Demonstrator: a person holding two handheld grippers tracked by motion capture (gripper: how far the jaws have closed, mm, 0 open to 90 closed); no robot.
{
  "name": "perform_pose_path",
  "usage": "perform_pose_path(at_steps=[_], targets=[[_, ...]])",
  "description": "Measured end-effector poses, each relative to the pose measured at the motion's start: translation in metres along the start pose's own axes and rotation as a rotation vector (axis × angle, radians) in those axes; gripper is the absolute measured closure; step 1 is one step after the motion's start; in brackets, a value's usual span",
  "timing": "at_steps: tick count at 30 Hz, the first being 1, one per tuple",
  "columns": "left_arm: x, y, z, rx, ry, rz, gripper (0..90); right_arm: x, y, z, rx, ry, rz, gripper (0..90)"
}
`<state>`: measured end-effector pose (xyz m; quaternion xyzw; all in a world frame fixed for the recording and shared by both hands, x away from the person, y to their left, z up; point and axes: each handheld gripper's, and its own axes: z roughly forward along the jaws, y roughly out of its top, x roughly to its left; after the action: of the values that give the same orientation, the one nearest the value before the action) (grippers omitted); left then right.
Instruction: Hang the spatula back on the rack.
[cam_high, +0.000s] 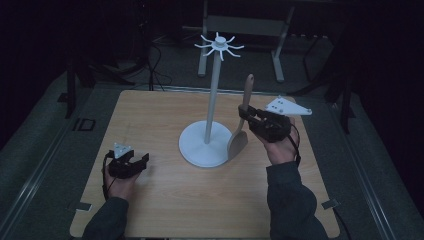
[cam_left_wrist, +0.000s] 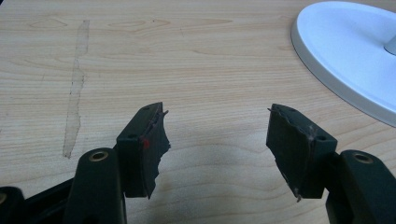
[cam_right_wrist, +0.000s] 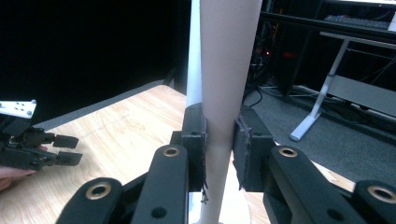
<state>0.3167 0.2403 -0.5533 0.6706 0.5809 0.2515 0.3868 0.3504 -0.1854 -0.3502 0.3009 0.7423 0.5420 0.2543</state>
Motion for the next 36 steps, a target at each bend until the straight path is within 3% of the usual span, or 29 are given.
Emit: perform_pose_path(at_steps=[9, 36], targets=[[0.000, 0.000, 0.000, -0.001, 0.000, 0.001, 37.6, -0.003, 0.005, -0.001, -0.008, 0.002, 0.012, 76.0], [-0.001, 0.000, 0.001, -0.001, -0.002, 0.000, 37.6, -0.008, 0.027, 0.007, 0.012, 0.000, -0.010, 76.0]])
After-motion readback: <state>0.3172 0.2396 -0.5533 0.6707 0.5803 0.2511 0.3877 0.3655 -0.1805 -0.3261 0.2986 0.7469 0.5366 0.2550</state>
